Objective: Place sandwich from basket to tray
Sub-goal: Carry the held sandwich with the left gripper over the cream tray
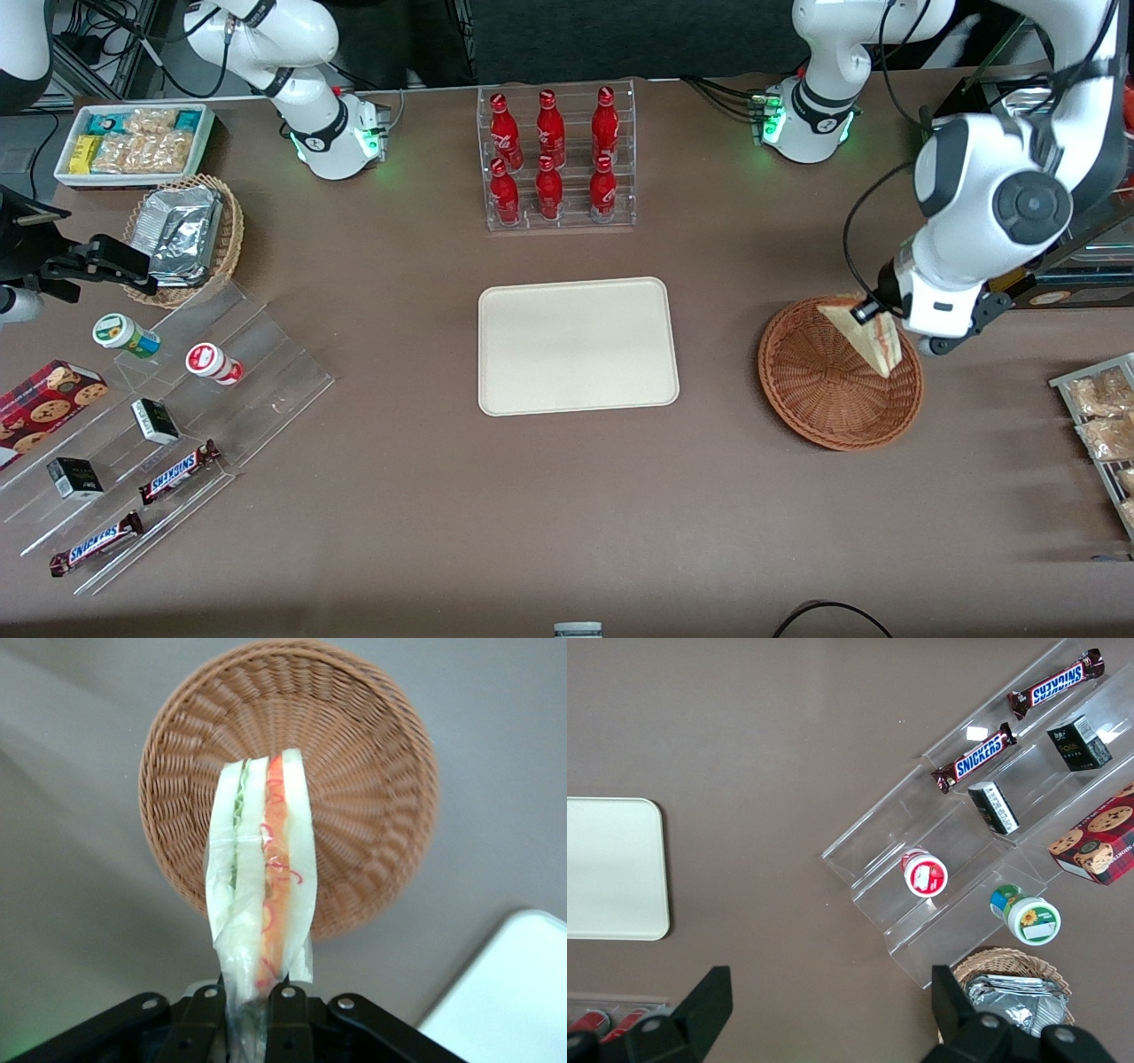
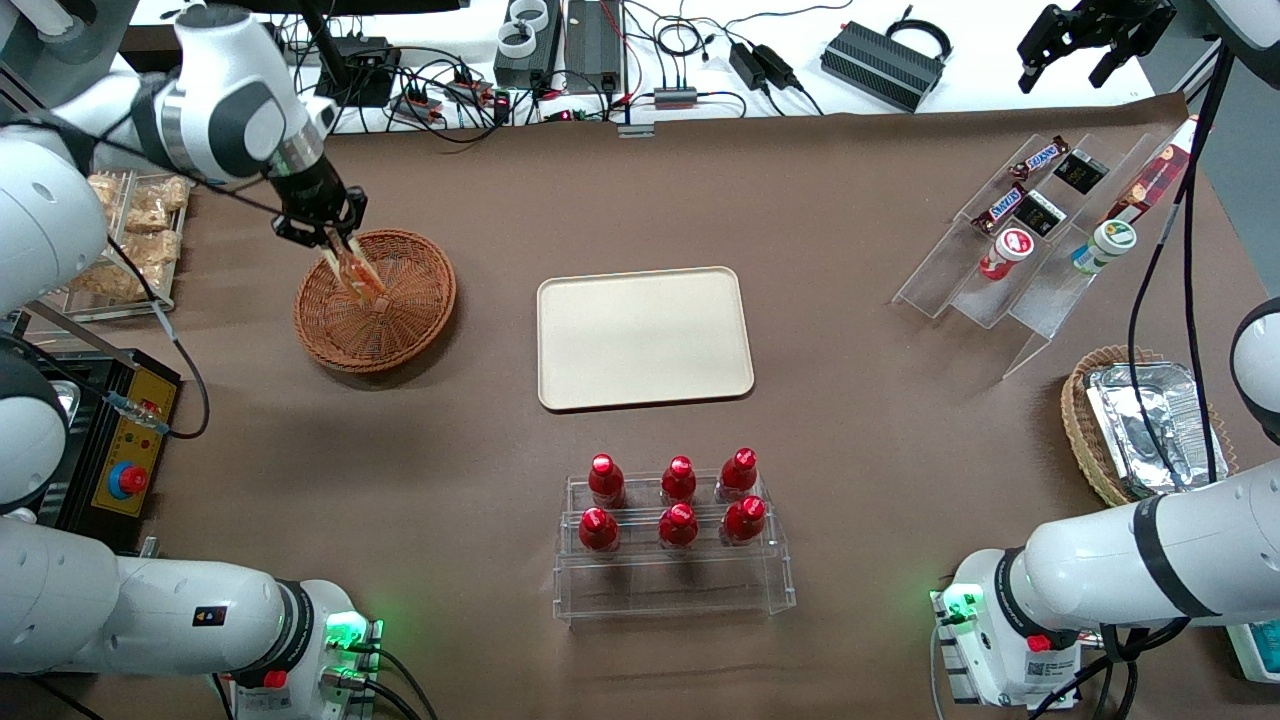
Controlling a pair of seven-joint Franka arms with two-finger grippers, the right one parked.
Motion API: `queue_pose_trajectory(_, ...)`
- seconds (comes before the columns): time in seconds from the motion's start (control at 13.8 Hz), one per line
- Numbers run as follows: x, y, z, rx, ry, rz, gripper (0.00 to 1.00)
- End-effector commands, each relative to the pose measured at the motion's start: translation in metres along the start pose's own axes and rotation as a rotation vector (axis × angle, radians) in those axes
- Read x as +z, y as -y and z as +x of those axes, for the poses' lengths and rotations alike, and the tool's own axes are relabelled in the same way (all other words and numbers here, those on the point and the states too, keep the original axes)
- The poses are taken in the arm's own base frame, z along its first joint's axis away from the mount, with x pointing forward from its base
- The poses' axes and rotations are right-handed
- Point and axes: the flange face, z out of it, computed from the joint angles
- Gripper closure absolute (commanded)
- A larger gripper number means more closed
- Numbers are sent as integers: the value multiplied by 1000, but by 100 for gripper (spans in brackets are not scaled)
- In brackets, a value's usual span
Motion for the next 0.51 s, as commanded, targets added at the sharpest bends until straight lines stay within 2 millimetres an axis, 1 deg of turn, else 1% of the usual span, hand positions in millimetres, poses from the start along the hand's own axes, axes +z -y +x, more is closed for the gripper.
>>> queue_pose_trajectory(0.0, -22, -49, -40, 122, -6, 22, 100)
queue_pose_trajectory(0.07, -26, -71, -61, 187, -19, 19, 100)
queue_pose_trajectory(0.14, -24, -88, -78, 230, -24, 21, 100)
queue_pose_trajectory(0.22, -17, -106, -95, 268, -26, 23, 100)
queue_pose_trajectory(0.43, 7, -149, -128, 344, -42, 1, 100)
